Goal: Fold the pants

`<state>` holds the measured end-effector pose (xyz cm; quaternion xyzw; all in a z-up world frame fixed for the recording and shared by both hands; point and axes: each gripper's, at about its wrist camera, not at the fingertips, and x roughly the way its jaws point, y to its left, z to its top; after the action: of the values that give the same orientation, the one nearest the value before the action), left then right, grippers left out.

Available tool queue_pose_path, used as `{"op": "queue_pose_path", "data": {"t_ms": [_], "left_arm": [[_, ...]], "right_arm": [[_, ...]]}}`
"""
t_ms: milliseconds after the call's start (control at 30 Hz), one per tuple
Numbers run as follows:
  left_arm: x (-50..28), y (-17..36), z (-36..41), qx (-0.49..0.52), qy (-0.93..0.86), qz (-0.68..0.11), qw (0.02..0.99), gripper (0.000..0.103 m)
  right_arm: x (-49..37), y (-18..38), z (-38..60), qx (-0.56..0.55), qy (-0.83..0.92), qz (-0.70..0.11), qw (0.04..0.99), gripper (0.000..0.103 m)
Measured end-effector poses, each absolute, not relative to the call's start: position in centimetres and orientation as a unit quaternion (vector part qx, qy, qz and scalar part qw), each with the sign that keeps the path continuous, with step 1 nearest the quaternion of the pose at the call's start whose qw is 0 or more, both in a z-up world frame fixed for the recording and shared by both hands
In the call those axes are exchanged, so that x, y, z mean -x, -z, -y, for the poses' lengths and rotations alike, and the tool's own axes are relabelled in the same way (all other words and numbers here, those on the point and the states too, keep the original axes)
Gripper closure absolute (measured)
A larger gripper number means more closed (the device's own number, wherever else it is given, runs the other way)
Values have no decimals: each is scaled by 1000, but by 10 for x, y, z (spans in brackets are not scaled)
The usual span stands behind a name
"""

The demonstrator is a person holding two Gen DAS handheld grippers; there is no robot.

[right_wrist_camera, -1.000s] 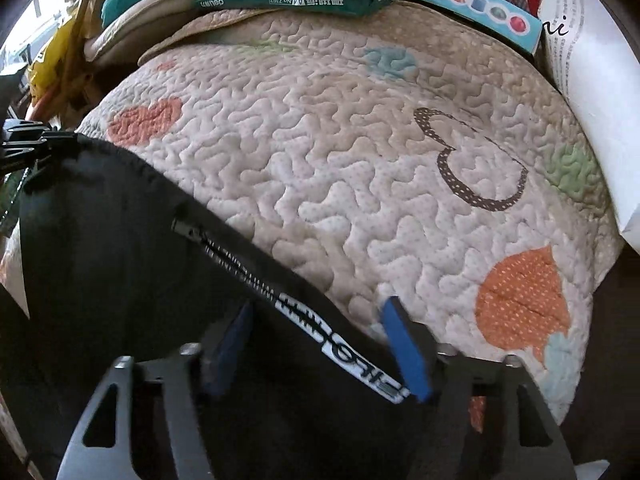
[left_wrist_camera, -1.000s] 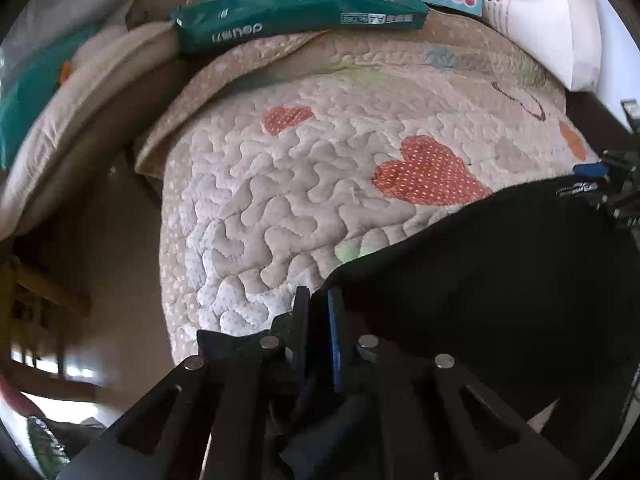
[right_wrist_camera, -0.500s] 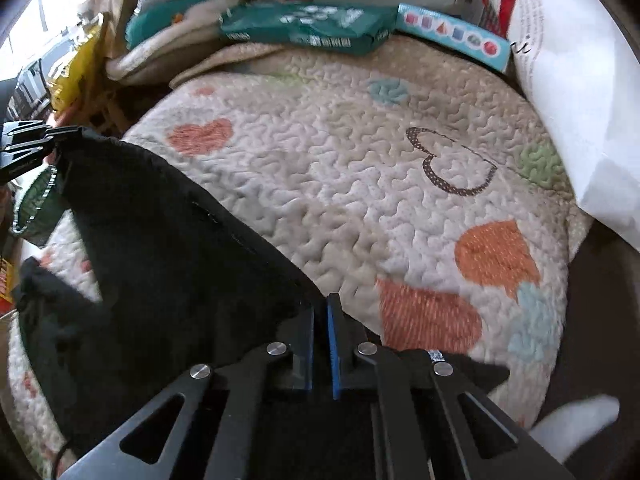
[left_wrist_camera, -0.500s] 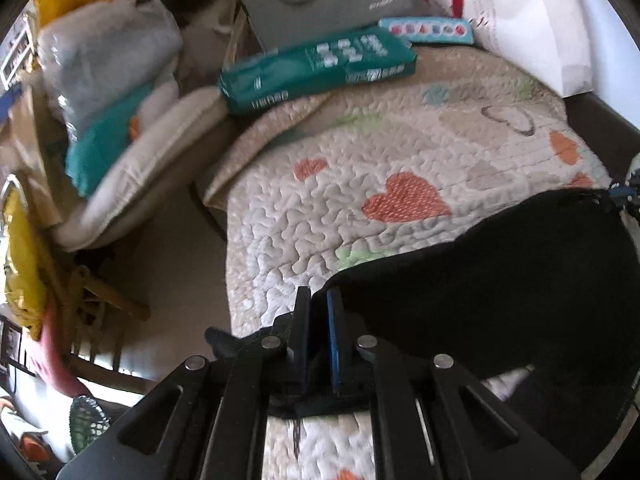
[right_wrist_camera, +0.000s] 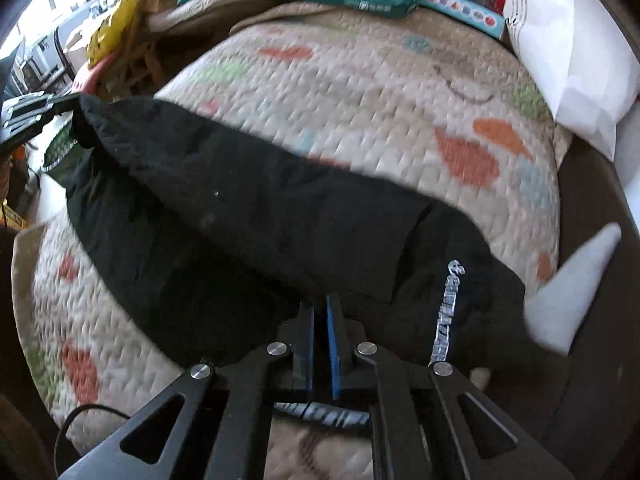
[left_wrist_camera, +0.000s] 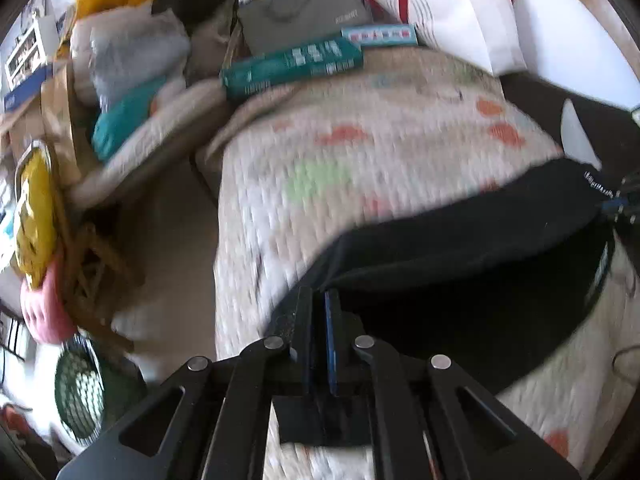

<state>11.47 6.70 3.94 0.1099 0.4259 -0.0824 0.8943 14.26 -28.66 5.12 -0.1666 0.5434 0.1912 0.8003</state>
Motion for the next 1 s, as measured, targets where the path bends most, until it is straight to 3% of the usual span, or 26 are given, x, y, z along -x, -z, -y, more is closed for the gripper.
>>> {"op": "queue_pose_path", "data": {"t_ms": [200,367,400,467,500,533,767,900,1000], "left_arm": [[-72,19,-86,-119,45,-476,870,98],[-55,12,-129,-47,16,-477,877,96],[-53,6,-136,-25,13,-471,881,94],[-51,-4,-154,32,6,-458,888,88],[-51,-7,-161,55,0,-454,890,86],[-53,-9,-165,69,-3,-450,890,86],[-85,-6,-146,124,29,-467,875,79],[-100,2,-131,166,69,-481,858,58],[-110,16,-117,179,94,-505,839,58]], "right_arm": [[-101,-26,270,177,-185,-577,776,97],[-90,-16,269,171,-158,-593,771,87],[-90,-20,272,160,-153,-591,775,80],[-90,-32,283,127,-139,-583,791,53],[-89,-38,288,115,-131,-575,800,28],[-88,-44,292,108,-120,-564,810,17],[-89,-54,280,118,-110,-546,822,18],[-93,-62,266,102,-134,-539,826,19],[-98,-67,286,58,-101,-531,839,19]]}}
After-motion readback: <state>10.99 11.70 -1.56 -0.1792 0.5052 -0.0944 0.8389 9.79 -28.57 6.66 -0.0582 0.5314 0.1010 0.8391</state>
